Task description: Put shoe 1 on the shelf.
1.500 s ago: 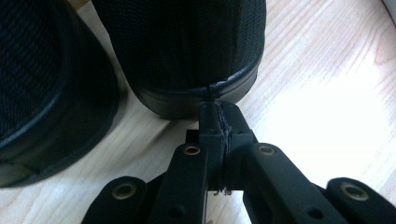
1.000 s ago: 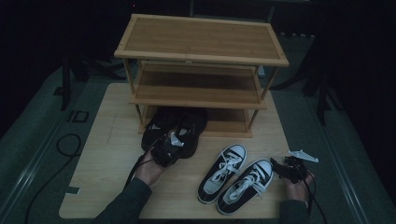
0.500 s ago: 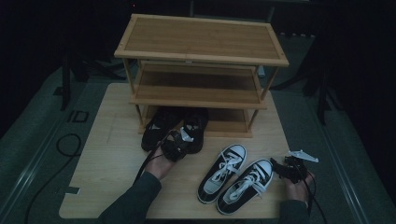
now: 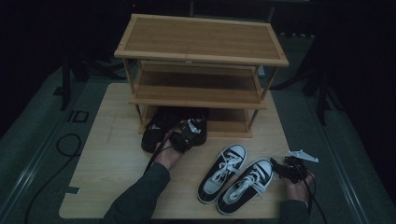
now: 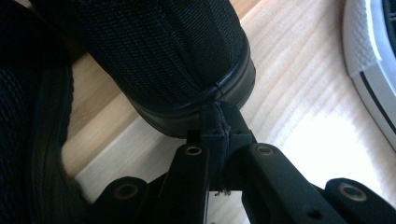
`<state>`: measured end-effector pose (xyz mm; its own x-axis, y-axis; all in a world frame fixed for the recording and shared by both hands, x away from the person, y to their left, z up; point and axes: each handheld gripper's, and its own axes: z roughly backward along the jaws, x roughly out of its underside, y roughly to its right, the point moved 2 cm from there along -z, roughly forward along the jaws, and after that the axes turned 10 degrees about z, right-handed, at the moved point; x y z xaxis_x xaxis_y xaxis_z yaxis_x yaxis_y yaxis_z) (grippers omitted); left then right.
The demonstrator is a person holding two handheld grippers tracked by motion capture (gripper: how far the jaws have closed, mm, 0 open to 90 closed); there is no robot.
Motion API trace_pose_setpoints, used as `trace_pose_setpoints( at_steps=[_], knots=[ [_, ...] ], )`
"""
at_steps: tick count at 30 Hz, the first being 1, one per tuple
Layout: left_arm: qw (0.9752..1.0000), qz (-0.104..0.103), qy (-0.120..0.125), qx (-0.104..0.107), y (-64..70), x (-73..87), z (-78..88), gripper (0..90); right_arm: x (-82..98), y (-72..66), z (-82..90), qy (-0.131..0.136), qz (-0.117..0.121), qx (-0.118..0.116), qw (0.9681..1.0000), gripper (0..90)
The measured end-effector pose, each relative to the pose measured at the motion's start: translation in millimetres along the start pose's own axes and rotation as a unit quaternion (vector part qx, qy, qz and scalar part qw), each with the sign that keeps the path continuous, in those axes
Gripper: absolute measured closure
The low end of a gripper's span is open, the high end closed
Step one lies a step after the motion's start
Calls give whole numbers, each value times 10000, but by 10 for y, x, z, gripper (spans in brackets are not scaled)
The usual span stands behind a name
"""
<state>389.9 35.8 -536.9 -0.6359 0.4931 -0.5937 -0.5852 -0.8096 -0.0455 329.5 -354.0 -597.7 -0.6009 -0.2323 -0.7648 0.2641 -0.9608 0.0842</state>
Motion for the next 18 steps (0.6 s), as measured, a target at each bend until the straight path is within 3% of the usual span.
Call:
trace_pose_setpoints(
  at_steps=[10,18],
  knots=[
    [9997,237,62,-46,-53,-140,-130,900,0,-1,0,-1,1,1,10000,328],
    [9997,227,12,-74,-70,-159,-146,900,0,0,0,0,-4,-6,10000,327]
  ],
)
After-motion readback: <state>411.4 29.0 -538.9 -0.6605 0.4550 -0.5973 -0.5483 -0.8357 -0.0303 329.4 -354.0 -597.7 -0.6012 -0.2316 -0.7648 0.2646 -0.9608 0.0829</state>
